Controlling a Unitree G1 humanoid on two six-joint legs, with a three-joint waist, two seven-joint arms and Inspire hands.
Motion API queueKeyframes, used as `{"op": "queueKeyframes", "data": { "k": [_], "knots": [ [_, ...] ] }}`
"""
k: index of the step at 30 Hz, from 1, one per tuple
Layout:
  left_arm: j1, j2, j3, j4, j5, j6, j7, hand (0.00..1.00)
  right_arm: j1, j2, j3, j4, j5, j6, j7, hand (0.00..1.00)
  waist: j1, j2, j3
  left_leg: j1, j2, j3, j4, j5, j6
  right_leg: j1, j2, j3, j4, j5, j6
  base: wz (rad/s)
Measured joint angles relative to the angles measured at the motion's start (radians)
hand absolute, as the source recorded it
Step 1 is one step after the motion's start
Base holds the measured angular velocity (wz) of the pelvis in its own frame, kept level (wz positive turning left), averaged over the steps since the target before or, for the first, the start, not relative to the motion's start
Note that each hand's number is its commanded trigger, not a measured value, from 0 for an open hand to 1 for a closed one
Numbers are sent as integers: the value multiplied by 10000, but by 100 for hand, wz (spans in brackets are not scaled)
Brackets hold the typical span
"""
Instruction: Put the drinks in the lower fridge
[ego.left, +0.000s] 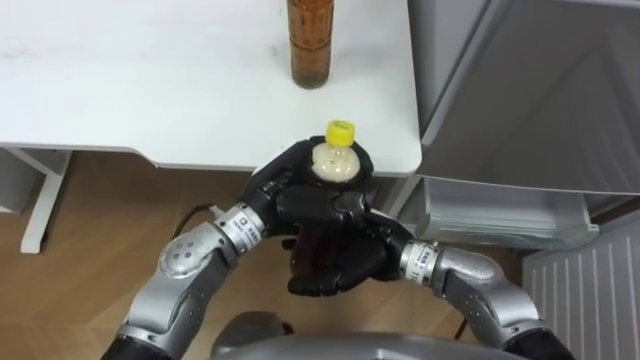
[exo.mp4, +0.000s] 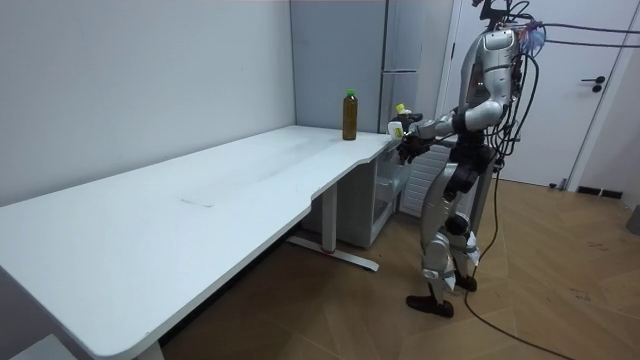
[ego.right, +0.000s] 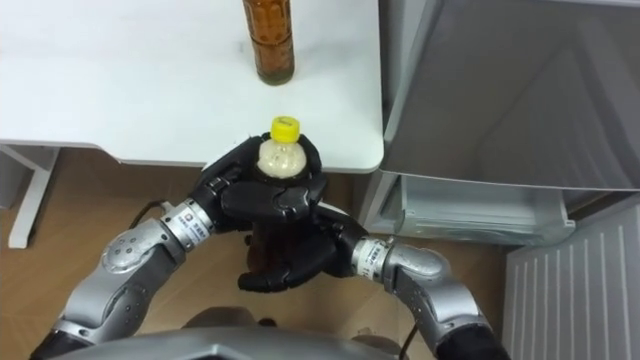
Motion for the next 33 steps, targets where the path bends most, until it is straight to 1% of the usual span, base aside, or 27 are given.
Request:
{"op": "queueKeyframes", "data": {
  "k": [4,5,6,7,8,9,10,19,21,24,27,29,32,33],
  "knots": [
    [-2,-2,-144,48,-11,-2,-2,100,4,-22,12,0,0,0,-104,100,-3,7,1,3,1,-3,-8,0,0,-2,0,3,-3,0,0,0],
    [-7,-2,-168,48,-10,-2,-2,91,3,-32,28,0,-2,0,-128,100,-2,9,2,3,0,-4,-10,0,0,-2,1,3,-3,0,0,0],
    [-8,-2,-197,50,-10,-1,-2,76,1,-95,106,0,-4,-2,-151,100,-2,10,2,3,0,-5,-10,0,0,-2,0,4,-3,0,0,0],
    [-6,5,-208,71,-28,12,-2,65,1,-168,214,0,-4,-41,-166,100,1,12,3,3,2,-3,-11,0,0,-2,0,1,-3,0,0,0],
    [-5,5,-213,79,-58,43,-1,33,2,-188,245,-1,-4,-60,-171,100,1,14,4,3,2,-2,-11,0,0,-2,1,0,-3,0,0,0],
    [-4,1,-207,145,-207,71,2,10,2,-225,293,-1,-7,-113,-193,100,1,19,6,3,3,-4,-10,0,0,-3,1,-1,-3,0,0,0],
    [-5,-9,-193,194,-406,85,6,0,1,-255,334,0,-8,-195,-233,100,4,25,6,3,3,-4,-10,0,0,-3,1,-2,-3,0,0,0],
    [-12,25,-186,194,-525,84,6,0,7,-291,434,1,-6,-198,-366,100,-10,34,5,3,-2,2,-17,0,0,-5,0,3,-3,0,0,0],
    [-12,-12,-178,195,-511,84,9,0,7,-312,421,0,-1,-199,-405,100,-50,33,6,3,-7,3,-17,0,0,4,-1,0,-12,0,0,0],
    [-13,130,-103,221,-364,83,8,0,30,-347,424,0,38,-198,-192,100,-221,40,10,17,-6,7,-17,0,-1,11,5,20,-17,0,0,0],
    [-65,239,4,305,-169,82,-11,0,146,-350,428,0,361,-197,-158,100,-294,52,17,40,-1,12,-34,0,-1,-1,-1,36,-15,0,0,-2],
    [-131,253,-16,519,-139,42,-75,0,199,-349,419,1,399,-192,-198,100,-304,54,18,79,-8,15,-54,0,0,22,-5,37,-15,0,0,0],
    [-129,311,-68,732,-148,15,-395,0,451,-469,359,11,1195,-185,-302,100,-286,63,24,103,19,128,-72,0,-2,-21,-2,102,-7,0,0,-9],
    [-133,341,-46,746,-170,-40,-505,0,495,-572,359,10,1507,-175,-320,100,-282,80,14,78,35,177,-83,2,-6,-98,3,183,10,0,0,-18]
  ]
}}
